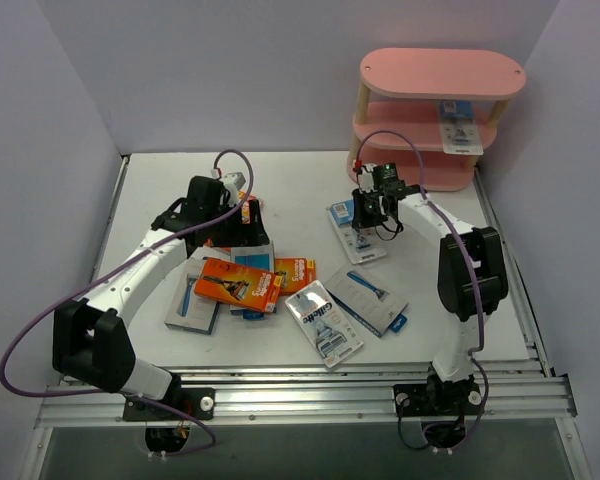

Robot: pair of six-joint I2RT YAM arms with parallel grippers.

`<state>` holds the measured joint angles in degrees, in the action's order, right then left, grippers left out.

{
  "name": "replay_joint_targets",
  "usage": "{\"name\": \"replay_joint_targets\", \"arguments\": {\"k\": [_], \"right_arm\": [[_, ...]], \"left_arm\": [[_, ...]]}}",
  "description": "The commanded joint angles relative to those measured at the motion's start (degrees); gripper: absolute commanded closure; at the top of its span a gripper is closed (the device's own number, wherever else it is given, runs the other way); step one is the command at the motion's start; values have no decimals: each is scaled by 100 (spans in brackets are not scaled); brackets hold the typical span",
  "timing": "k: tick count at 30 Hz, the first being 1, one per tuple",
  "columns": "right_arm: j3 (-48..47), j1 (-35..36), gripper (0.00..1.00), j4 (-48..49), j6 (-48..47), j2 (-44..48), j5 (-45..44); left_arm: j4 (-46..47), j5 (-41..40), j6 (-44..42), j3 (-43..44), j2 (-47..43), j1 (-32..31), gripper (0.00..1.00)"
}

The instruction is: Place and organize the shaving razors onto the shelf

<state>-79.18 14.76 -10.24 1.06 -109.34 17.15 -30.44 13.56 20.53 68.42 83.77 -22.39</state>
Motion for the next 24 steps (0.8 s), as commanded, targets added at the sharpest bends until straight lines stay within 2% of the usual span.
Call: {"name": "replay_joint_targets", "arguments": {"k": [1,5,10,16,24], "right_arm": [[-63,44,100,180,411,667,96],[60,70,100,400,737,923,377],[122,237,100,663,1176,1344,666],[183,597,100,874,1634,1775,746],[543,976,100,1366,2012,2189,851]], "left_arm": [[475,496,896,444,-71,244,6],[1354,953,1715,347,-133,270,6],[2522,1517,2638,285,341,157,6],[3385,1500,2894,513,790,-151,6],[3588,1526,2991,892,1423,-257,6]]}}
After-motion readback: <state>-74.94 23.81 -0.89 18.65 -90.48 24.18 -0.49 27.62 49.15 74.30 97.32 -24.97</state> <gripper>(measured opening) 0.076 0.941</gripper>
